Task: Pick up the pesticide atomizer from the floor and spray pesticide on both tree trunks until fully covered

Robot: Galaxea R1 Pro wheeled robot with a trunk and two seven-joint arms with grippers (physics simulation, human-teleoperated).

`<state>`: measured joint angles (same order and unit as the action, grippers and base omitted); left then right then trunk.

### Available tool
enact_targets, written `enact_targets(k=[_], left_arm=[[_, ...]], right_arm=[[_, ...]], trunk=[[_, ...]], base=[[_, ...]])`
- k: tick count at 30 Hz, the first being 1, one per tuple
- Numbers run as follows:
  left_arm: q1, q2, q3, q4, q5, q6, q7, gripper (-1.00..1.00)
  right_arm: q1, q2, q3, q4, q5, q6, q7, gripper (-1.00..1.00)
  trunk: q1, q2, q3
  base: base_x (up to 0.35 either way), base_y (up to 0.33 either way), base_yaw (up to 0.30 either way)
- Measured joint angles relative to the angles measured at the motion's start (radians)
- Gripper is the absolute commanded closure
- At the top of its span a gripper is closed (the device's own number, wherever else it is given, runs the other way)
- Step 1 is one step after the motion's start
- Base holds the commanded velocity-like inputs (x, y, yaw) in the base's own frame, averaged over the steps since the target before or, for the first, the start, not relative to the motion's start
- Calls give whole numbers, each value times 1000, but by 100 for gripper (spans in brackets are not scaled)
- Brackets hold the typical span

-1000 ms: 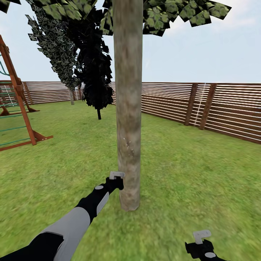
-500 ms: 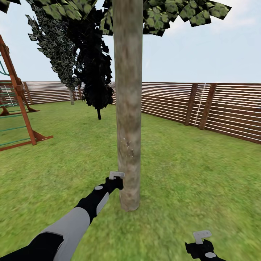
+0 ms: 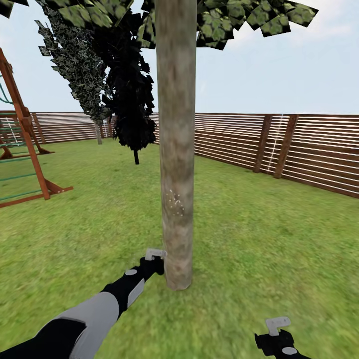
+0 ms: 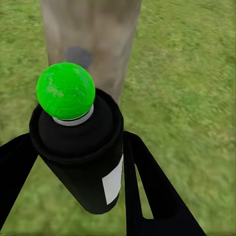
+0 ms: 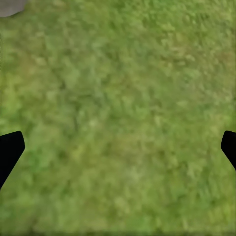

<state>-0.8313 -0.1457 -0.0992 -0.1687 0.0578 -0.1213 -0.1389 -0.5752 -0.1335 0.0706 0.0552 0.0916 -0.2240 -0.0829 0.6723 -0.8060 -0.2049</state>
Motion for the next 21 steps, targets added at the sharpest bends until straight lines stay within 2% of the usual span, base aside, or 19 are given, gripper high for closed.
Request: enact_targets(k=[5,9,15,18,21], left_arm=[[0,0,-1,33,0,-12,-1,100],[0,0,0,65,0,-56,-1,100],[0,0,0,100,1,-65,-1,100],[0,-1,-3,85,3,-62,-3,100],[0,-2,-5,24,4,-43,-4,100]], right_arm=[[0,0,0,0,0,0,0,-100],[0,0,0,0,0,0,0,-100],[0,0,0,0,0,0,0,-100],[1,0,0,0,0,0,0,-100],[1,0,0,1,0,0,0,-100]], trunk=[[0,0,0],[0,0,0],[0,0,0],[0,0,0],[0,0,0]], base=[[0,0,0],[0,0,0],[0,0,0],[0,0,0],[0,0,0]])
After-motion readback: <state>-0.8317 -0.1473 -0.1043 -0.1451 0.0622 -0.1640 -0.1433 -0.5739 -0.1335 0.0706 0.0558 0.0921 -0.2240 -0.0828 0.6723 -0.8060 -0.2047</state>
